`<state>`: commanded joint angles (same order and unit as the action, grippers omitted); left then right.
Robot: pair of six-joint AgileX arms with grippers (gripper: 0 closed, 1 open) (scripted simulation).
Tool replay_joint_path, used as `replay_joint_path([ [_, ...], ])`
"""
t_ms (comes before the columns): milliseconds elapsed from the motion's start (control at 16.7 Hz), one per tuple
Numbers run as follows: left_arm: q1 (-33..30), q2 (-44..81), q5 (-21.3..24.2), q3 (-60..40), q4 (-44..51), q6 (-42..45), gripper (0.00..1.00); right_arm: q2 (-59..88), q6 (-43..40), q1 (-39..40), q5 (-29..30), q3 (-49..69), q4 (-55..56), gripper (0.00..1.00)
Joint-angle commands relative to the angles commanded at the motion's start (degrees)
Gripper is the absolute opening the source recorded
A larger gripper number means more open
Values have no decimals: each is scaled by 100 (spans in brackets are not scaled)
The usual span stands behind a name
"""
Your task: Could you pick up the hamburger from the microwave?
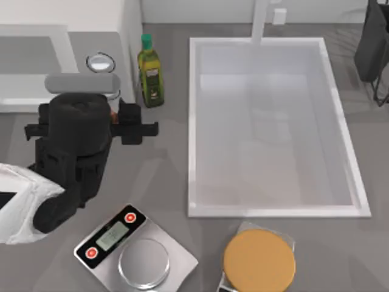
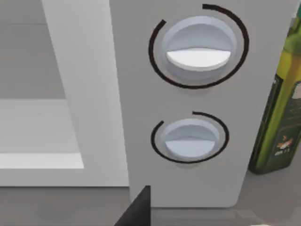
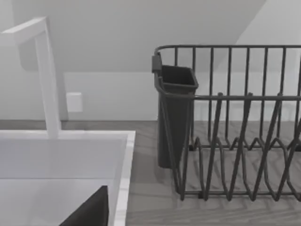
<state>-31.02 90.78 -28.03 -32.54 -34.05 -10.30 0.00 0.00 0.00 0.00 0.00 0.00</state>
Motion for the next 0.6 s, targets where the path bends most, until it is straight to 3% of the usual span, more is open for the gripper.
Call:
replay_joint_path([
  [360, -37, 1680, 40, 565, -2515, 1, 0, 0, 0, 0, 0, 0, 0, 100],
  [600, -22, 2282, 83, 828, -3306, 12, 0, 0, 0, 0, 0, 0, 0, 100],
])
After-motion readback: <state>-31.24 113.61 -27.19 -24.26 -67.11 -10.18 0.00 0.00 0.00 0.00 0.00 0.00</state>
